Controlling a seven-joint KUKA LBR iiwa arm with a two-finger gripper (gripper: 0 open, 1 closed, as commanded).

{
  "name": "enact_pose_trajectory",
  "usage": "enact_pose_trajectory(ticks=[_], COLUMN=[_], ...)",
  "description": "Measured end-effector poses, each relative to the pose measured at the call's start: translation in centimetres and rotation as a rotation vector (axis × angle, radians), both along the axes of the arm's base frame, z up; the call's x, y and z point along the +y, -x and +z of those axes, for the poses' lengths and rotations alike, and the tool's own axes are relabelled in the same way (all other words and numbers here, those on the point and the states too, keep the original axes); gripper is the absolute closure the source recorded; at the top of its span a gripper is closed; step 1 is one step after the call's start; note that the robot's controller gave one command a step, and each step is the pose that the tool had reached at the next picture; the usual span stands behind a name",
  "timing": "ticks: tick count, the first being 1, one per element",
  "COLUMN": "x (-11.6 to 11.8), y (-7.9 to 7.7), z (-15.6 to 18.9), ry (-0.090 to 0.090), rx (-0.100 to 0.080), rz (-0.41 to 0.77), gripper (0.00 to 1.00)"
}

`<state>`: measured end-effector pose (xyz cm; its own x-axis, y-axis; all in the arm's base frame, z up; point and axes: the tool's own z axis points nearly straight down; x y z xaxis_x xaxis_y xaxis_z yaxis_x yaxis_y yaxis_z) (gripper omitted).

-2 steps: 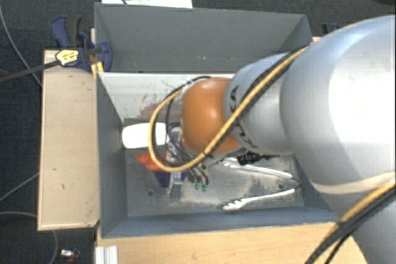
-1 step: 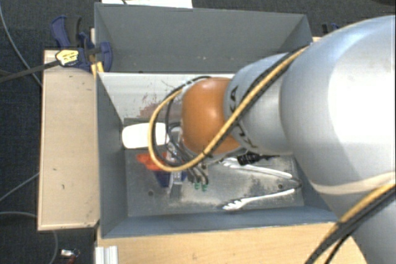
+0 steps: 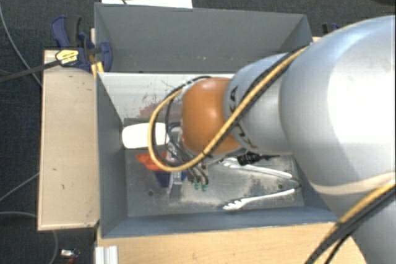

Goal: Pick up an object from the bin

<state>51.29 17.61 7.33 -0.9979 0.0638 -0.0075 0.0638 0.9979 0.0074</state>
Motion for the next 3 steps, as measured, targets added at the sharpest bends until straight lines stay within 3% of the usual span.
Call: enact_pose_trajectory(ticks=[1,2,3], x=[0.0,-2.1,-2.1], y=[0.0,-7.6,-7.6], z=[0.0,5.0,5.0], ry=[0.000,-0.001,-0.001], rx=[0.000,0.000,0.000], rz=[0.000,-0.077,-0.075], gripper=[1.00,1.00,1.00])
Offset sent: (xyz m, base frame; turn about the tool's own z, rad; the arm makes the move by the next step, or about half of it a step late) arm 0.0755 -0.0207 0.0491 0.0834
